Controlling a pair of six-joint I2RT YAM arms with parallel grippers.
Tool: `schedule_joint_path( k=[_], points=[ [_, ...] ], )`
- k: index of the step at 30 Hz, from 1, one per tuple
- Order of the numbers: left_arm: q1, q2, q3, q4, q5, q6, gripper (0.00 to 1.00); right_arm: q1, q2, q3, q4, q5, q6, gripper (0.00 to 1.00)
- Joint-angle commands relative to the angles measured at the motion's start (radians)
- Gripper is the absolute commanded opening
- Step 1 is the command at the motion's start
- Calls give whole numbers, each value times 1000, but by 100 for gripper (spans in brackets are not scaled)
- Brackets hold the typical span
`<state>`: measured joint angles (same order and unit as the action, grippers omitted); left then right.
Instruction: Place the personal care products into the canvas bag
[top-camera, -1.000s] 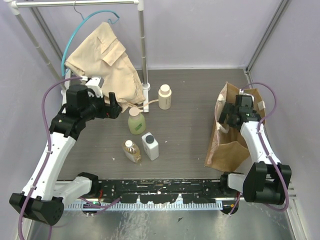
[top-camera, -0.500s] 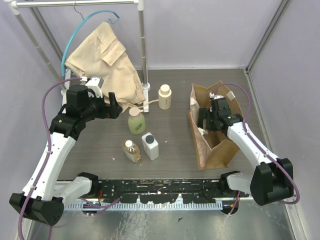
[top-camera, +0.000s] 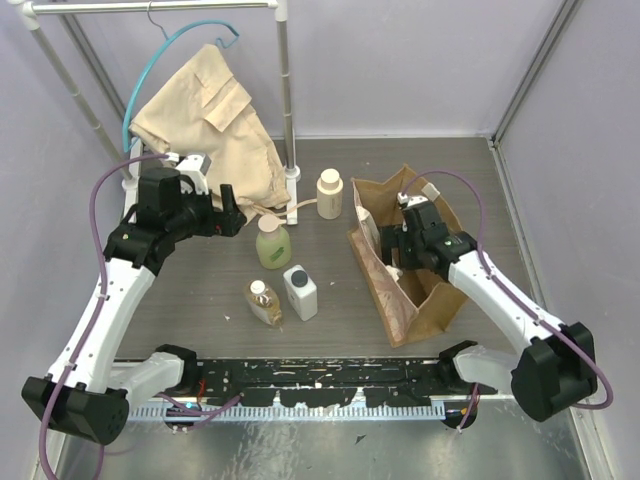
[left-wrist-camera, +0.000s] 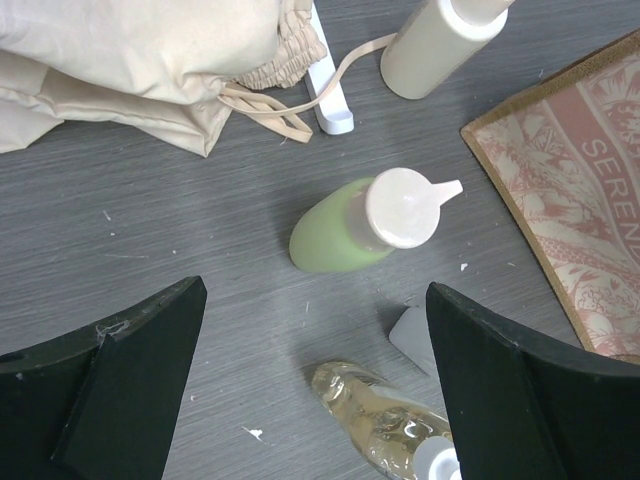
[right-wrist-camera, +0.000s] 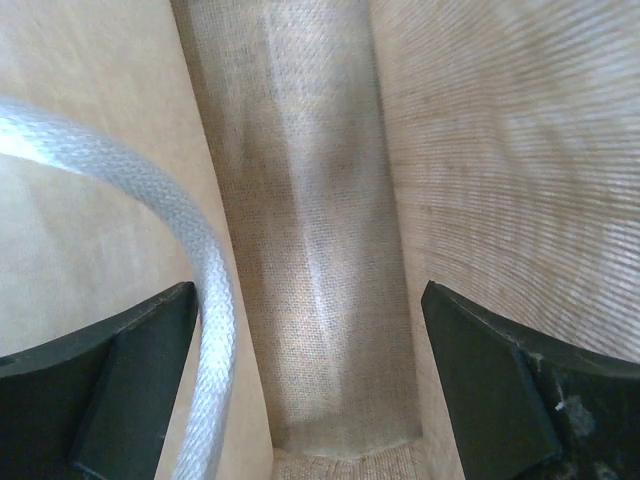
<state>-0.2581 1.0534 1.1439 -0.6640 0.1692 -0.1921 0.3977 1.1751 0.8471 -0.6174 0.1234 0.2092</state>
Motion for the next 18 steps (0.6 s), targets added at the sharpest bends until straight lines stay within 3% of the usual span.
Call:
schedule_joint_path(
  k=[1,9,18],
  points=[
    [0,-11,12,-3,7,2,98,1,-88,140,-70,85,-14,100],
    [0,-55,-23,-12,-33,-5,98,1,-116,395,-211,105,-84,100],
    [-1,-66,-51,-37,-53,-13,98,3,97,750,-225,-71,-137,100]
  ],
)
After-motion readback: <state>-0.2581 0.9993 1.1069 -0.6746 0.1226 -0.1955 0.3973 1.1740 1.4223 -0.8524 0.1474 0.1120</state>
